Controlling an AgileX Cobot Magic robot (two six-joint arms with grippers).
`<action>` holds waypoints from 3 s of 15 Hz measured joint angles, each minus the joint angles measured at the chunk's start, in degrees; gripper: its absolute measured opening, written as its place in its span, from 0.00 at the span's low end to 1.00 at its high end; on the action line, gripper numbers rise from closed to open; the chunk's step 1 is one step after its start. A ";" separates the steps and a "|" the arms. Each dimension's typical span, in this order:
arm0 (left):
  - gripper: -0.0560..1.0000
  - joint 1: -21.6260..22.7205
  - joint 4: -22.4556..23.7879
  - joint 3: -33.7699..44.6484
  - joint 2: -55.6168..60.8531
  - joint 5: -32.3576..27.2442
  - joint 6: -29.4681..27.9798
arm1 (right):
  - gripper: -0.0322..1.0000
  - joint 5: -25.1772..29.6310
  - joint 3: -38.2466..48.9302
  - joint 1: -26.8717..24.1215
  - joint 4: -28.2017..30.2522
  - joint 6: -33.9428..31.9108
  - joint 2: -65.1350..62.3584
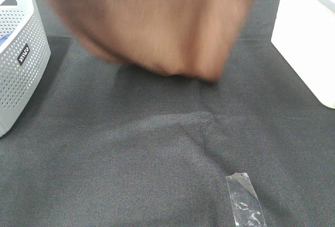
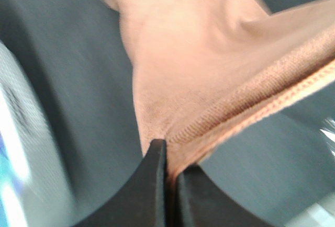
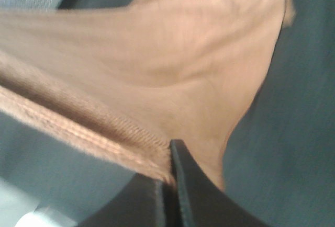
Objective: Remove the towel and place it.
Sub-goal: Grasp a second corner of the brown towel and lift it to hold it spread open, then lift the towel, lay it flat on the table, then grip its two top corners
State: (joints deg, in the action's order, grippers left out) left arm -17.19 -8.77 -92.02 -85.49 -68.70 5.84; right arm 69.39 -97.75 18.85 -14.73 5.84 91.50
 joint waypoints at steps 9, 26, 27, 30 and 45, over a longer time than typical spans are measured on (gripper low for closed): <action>0.05 -0.52 -11.92 31.17 24.01 1.95 -4.35 | 0.03 -0.40 28.30 0.63 -5.96 -3.09 -25.10; 0.05 -0.52 -21.83 54.49 29.79 2.12 -6.47 | 0.03 -9.00 61.48 0.63 -8.37 -3.04 -34.03; 0.05 -0.52 -21.72 54.49 28.48 2.23 -6.47 | 0.03 -10.37 61.59 0.63 -8.25 -2.58 -32.26; 0.05 -0.52 -20.74 54.49 24.06 2.29 -6.30 | 0.03 -11.06 61.59 0.63 -8.82 -0.52 -26.93; 0.05 -19.37 -20.74 60.73 19.02 2.98 -17.82 | 0.03 -0.63 68.41 -0.06 -11.92 2.58 -30.31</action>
State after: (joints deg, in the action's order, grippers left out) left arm -36.55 -29.51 -31.28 -66.46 -65.72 -11.97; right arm 68.75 -29.34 18.79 -26.64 8.42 61.19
